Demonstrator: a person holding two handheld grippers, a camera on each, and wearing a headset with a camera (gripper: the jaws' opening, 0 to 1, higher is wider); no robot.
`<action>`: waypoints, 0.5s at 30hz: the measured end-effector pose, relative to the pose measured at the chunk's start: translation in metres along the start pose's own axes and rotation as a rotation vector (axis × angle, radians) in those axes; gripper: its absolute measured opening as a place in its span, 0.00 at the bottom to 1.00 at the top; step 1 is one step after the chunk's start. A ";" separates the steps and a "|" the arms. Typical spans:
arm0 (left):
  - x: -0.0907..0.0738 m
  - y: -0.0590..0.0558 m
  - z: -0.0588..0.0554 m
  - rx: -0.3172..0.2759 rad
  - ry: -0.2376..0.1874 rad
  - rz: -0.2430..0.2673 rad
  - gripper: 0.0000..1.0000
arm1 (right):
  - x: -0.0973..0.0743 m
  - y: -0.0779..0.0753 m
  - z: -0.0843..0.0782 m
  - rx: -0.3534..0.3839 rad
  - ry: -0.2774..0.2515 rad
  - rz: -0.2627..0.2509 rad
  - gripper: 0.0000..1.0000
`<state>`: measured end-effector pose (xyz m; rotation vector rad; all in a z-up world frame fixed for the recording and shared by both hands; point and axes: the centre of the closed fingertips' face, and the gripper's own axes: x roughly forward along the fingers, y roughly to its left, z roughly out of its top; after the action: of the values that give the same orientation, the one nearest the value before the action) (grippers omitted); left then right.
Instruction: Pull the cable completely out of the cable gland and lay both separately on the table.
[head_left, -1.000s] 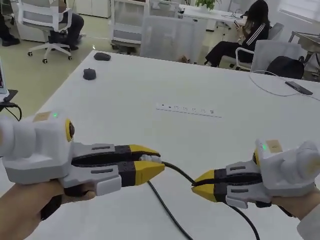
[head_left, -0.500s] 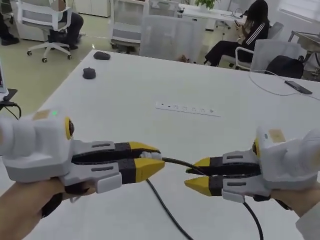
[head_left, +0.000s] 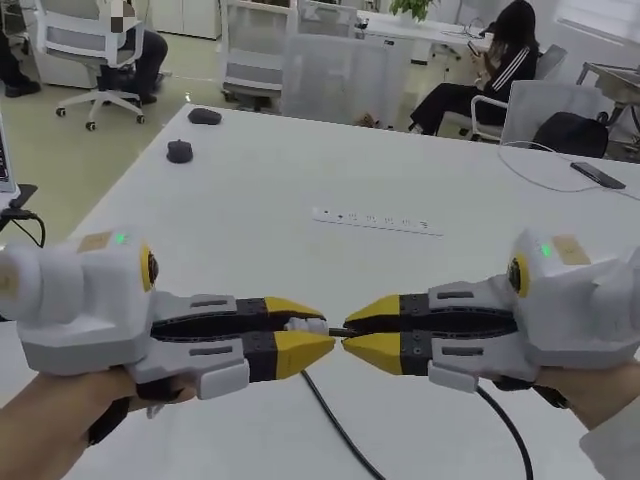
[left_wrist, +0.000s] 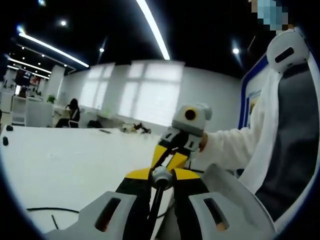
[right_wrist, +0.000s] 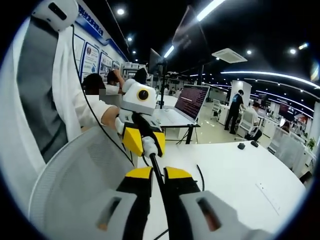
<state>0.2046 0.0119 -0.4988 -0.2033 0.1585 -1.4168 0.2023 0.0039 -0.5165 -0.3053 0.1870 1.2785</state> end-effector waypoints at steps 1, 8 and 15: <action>0.000 0.000 0.000 -0.004 -0.001 0.000 0.16 | 0.000 0.001 0.000 0.002 -0.005 0.003 0.07; -0.002 0.002 0.002 -0.026 -0.018 0.005 0.16 | 0.000 0.004 0.001 -0.019 -0.021 -0.004 0.04; -0.001 0.002 -0.001 -0.031 -0.005 0.004 0.16 | 0.000 0.006 -0.002 -0.026 -0.022 0.000 0.03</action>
<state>0.2059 0.0126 -0.5007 -0.2323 0.1770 -1.4101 0.1965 0.0051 -0.5192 -0.3136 0.1517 1.2844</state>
